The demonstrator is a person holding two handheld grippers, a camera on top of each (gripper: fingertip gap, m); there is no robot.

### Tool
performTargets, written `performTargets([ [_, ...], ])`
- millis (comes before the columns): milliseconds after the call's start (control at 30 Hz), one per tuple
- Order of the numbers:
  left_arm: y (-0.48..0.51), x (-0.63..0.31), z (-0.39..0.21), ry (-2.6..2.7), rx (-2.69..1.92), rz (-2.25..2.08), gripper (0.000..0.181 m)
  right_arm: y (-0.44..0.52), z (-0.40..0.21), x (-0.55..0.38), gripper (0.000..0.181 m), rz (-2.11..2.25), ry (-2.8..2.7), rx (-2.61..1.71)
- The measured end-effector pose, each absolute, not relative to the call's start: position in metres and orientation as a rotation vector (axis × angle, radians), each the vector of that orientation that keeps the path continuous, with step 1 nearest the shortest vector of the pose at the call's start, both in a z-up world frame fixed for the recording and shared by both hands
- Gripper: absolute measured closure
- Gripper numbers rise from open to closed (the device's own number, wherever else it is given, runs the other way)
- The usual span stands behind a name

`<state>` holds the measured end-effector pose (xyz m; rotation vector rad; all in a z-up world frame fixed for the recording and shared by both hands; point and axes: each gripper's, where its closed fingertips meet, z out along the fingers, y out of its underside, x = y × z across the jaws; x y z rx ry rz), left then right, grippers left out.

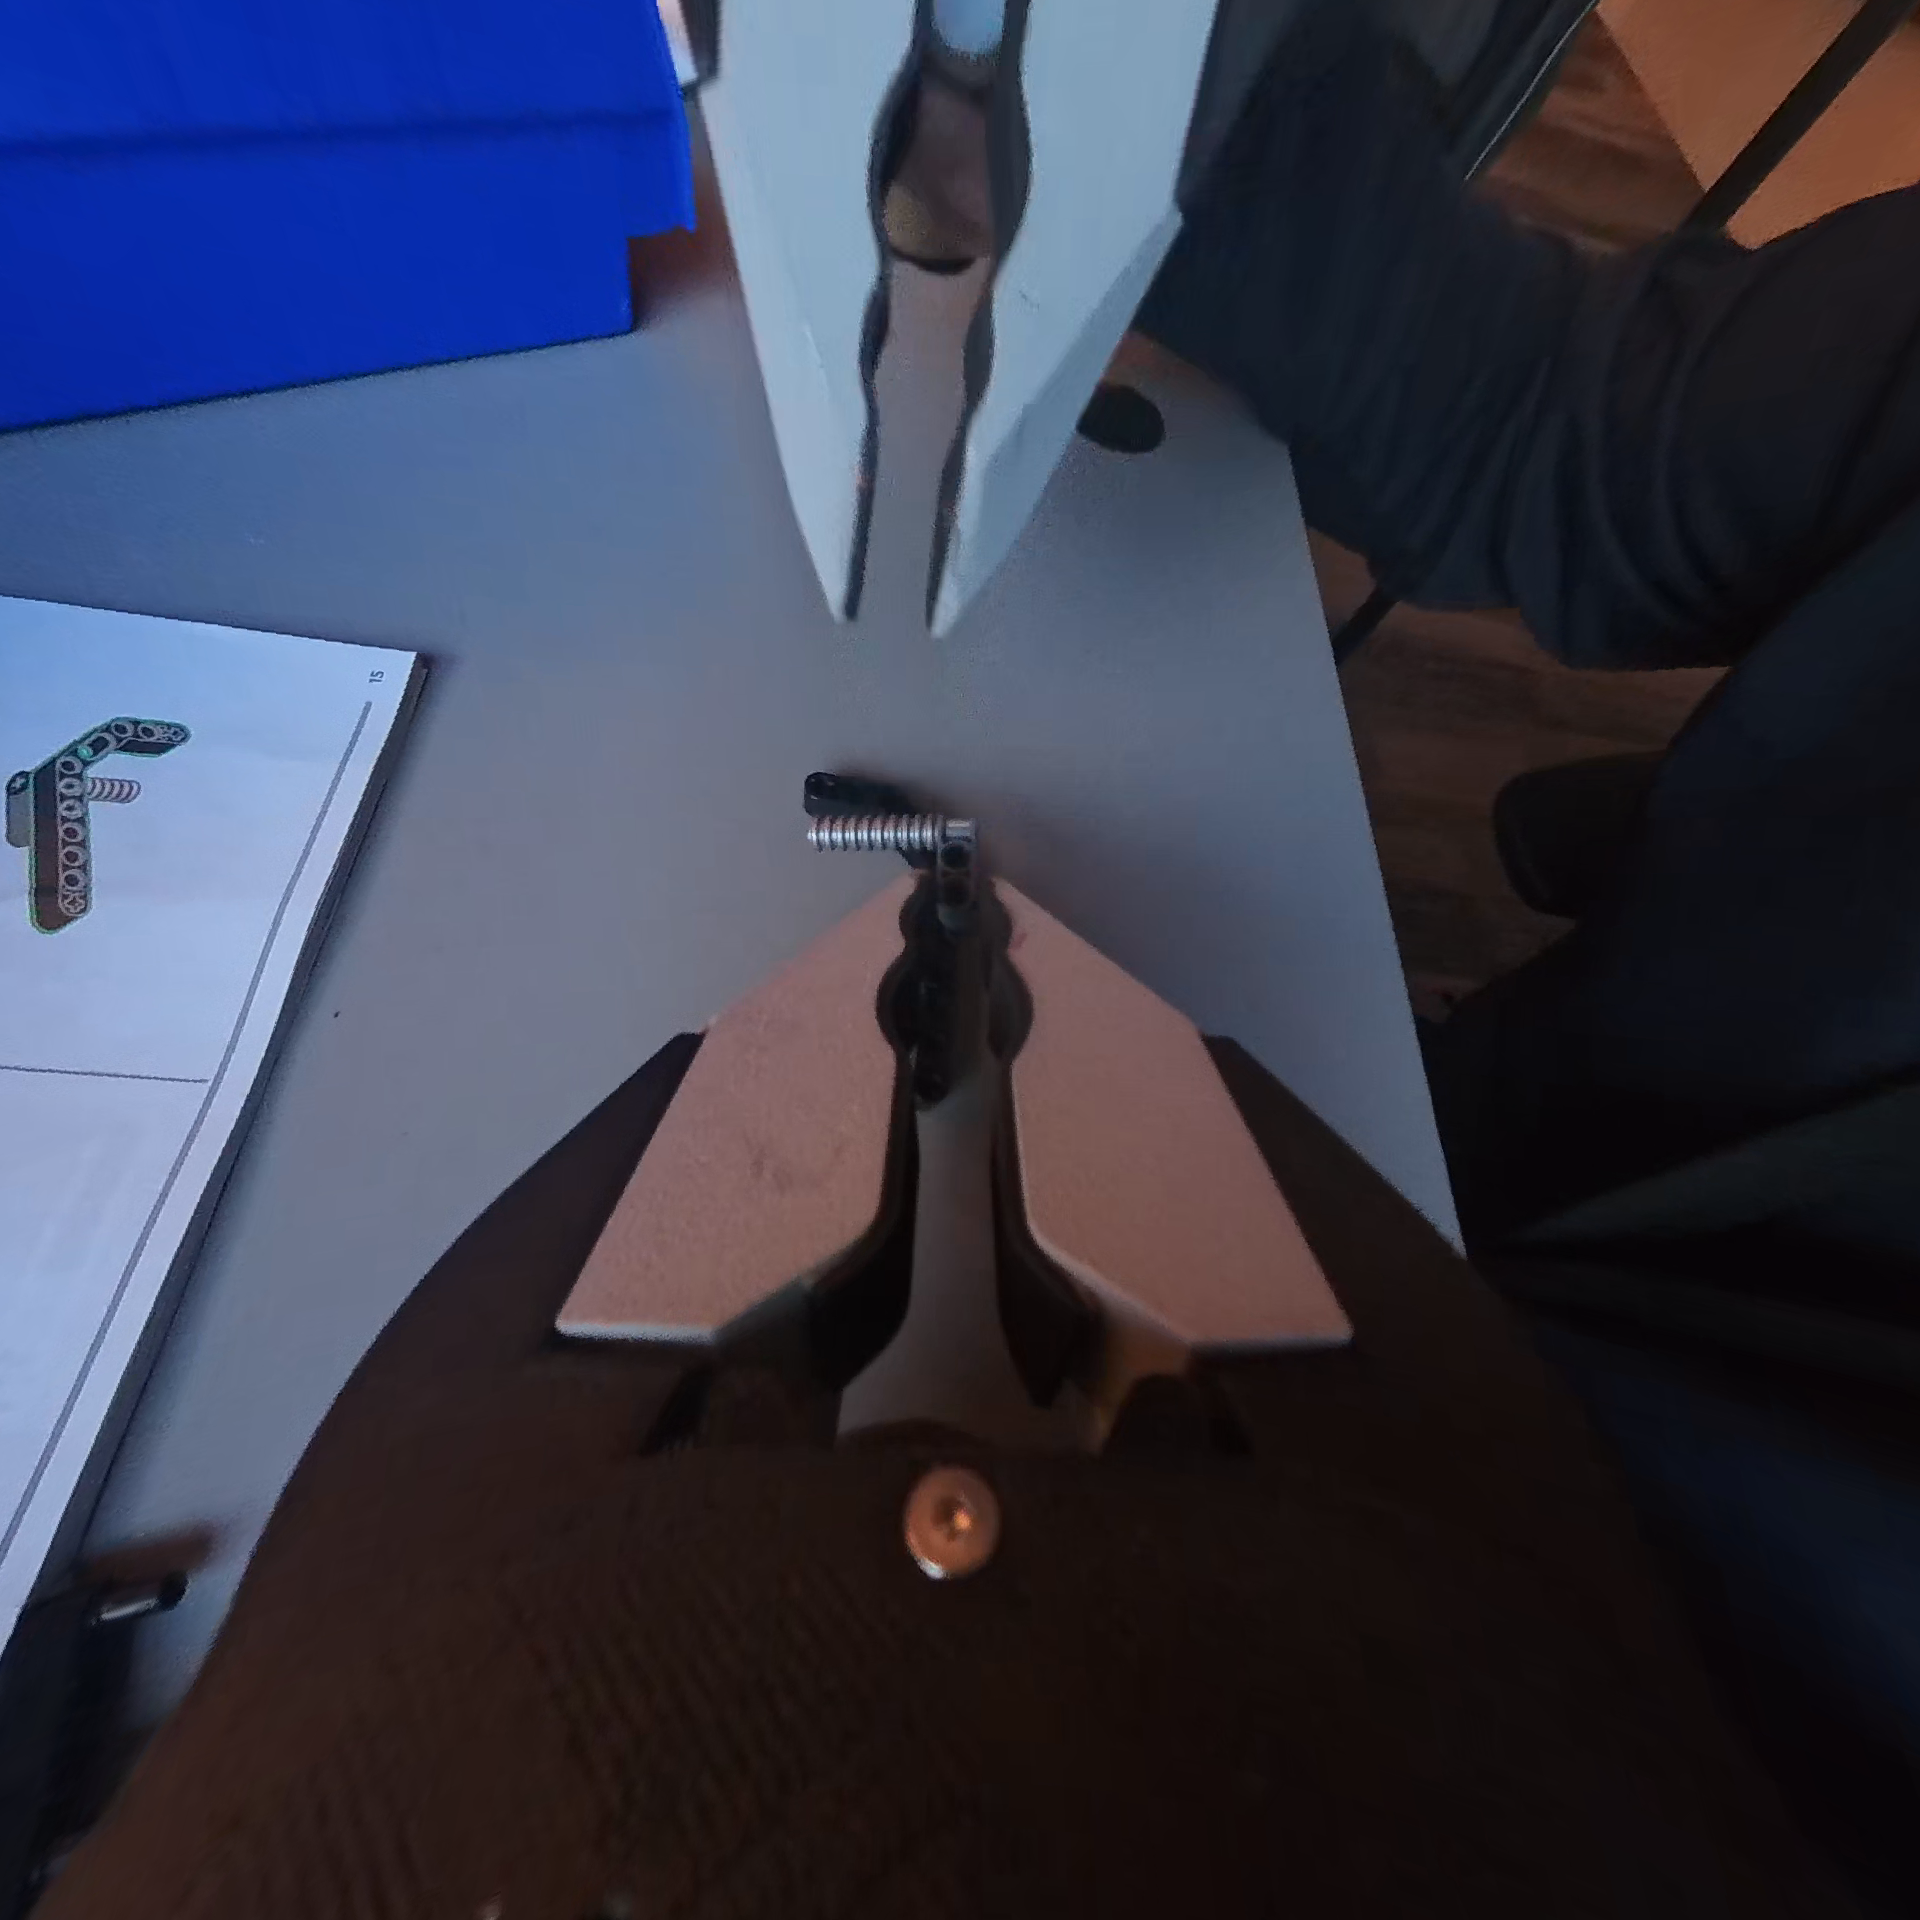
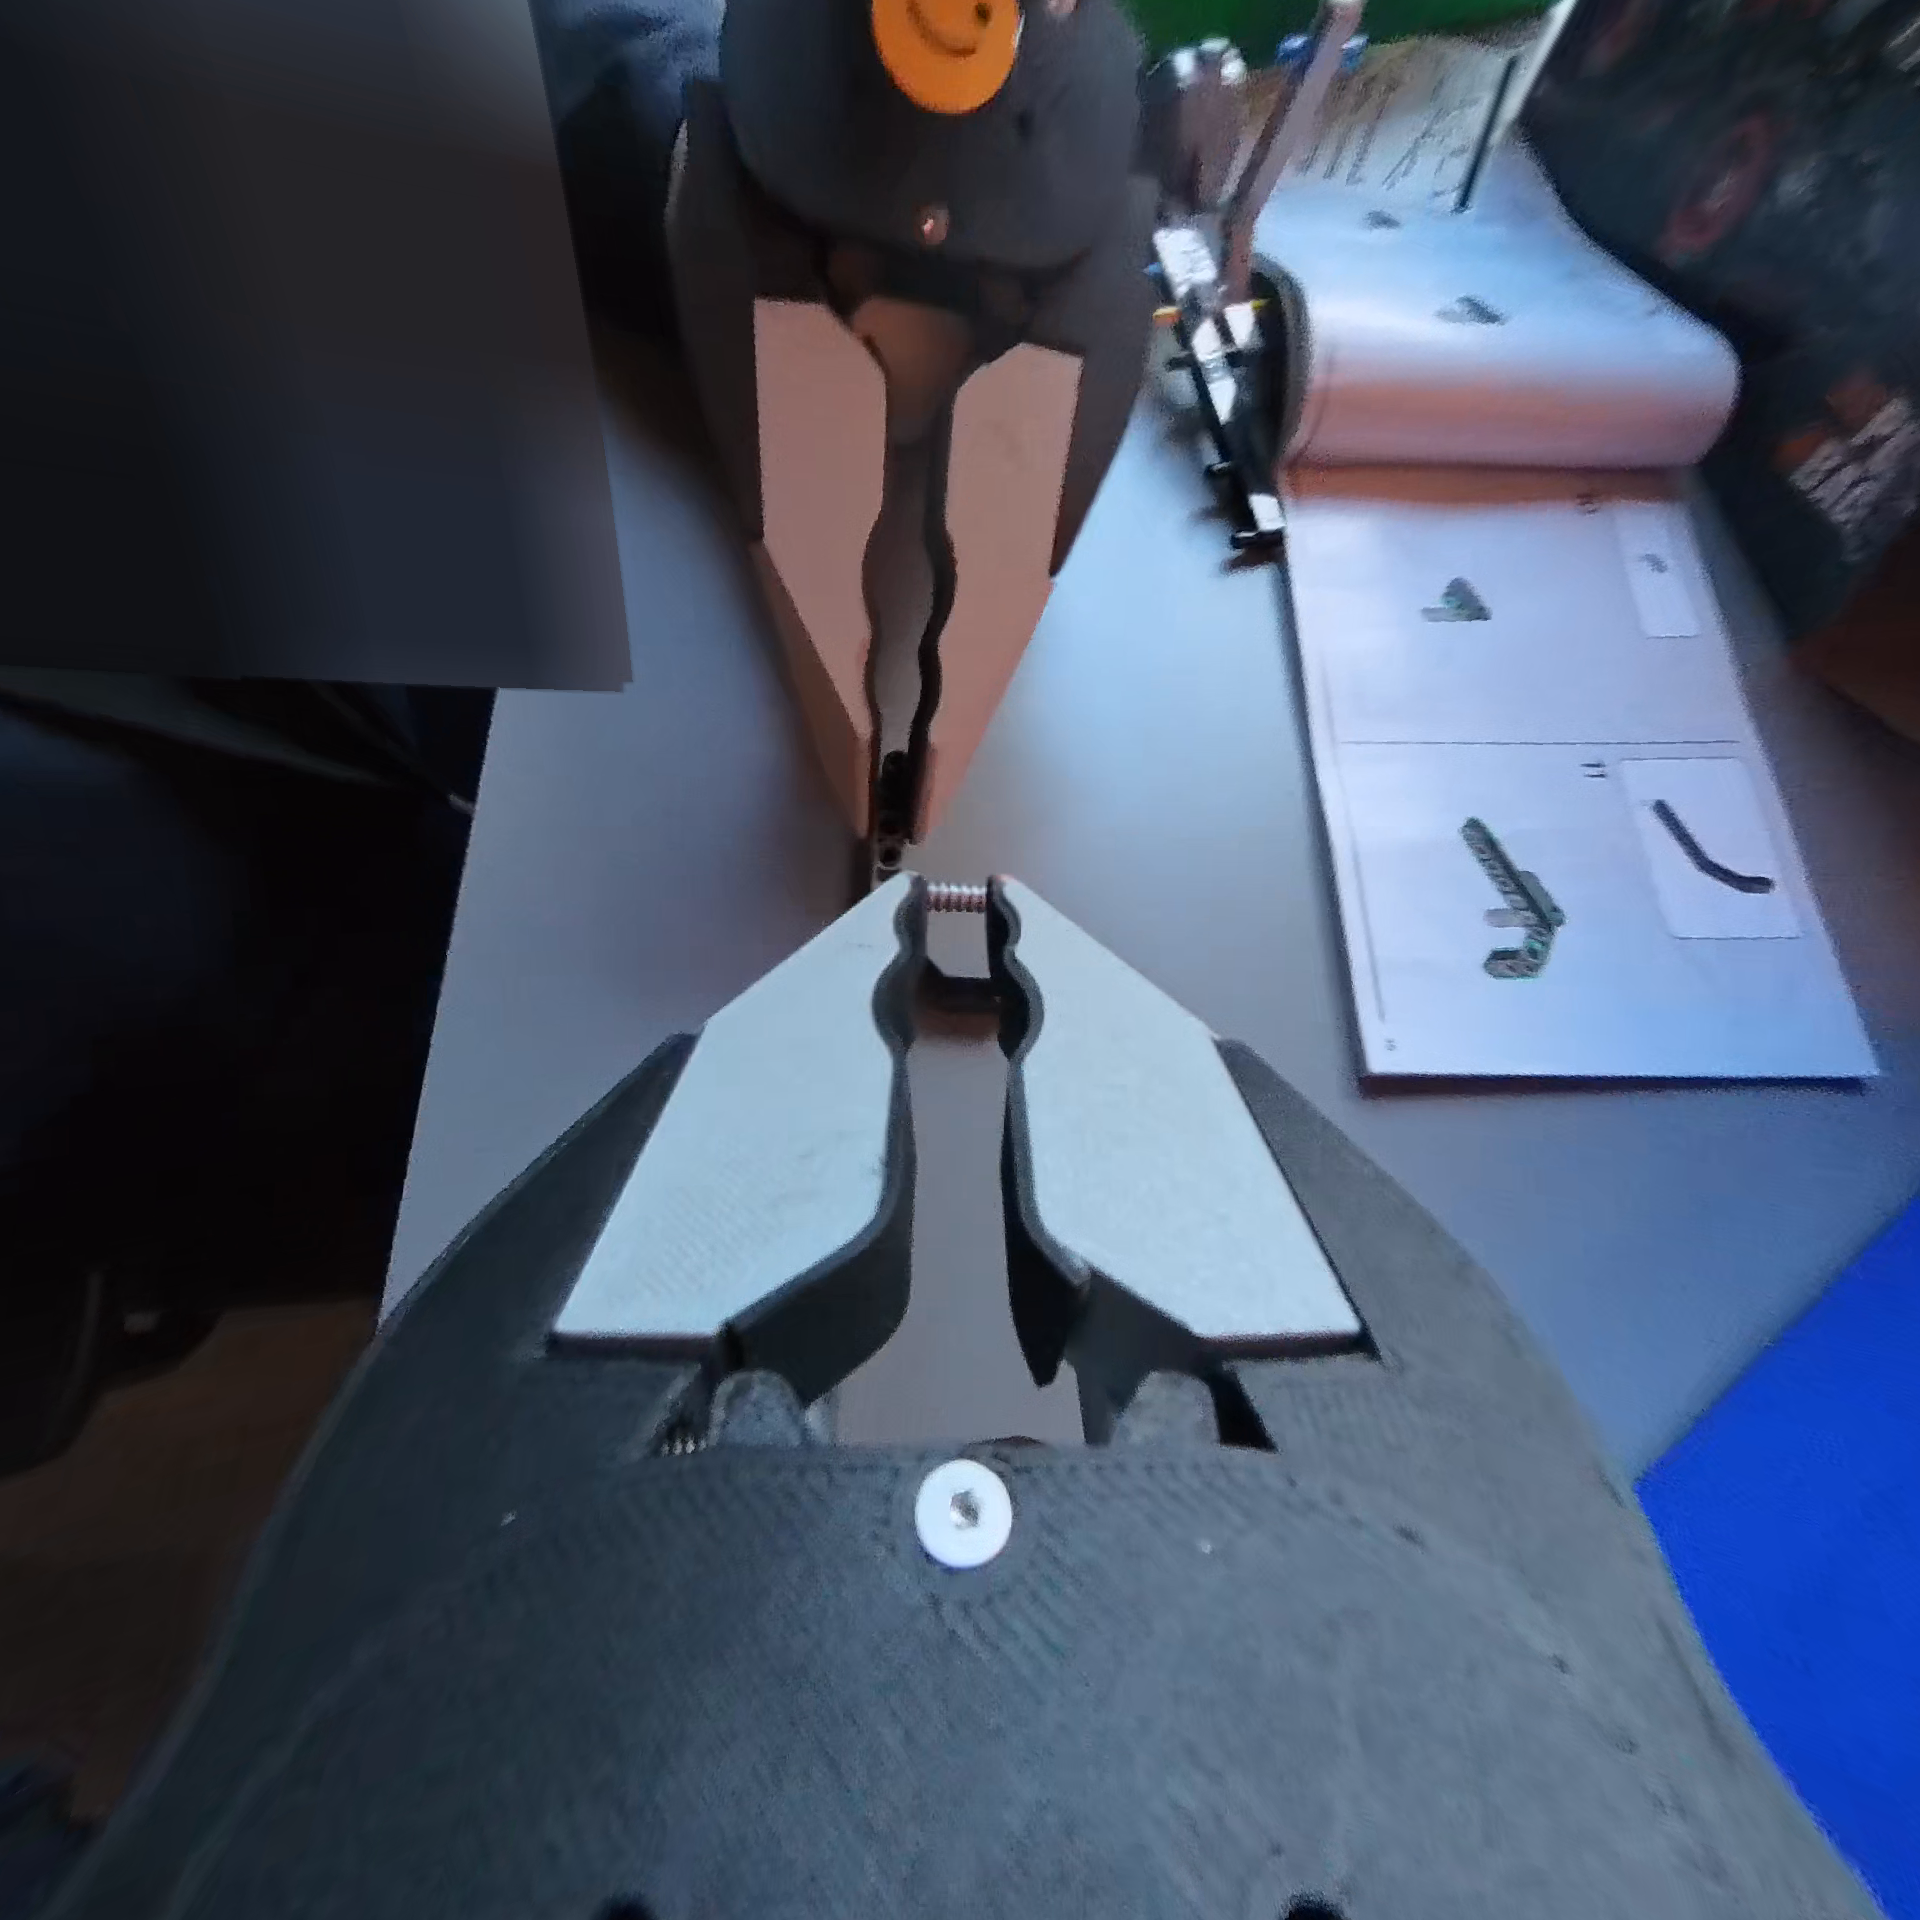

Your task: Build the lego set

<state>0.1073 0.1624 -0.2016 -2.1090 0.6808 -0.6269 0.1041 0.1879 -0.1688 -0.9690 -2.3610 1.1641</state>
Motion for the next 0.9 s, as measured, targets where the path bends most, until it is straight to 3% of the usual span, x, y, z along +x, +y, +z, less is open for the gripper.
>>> performTargets([
  [900,0.166,0.104,-0.207,0.631,-2.157,-0.660,0.177,0.185,-0.200,0.104,0.172,1.036,-2.474,-0.994],
])
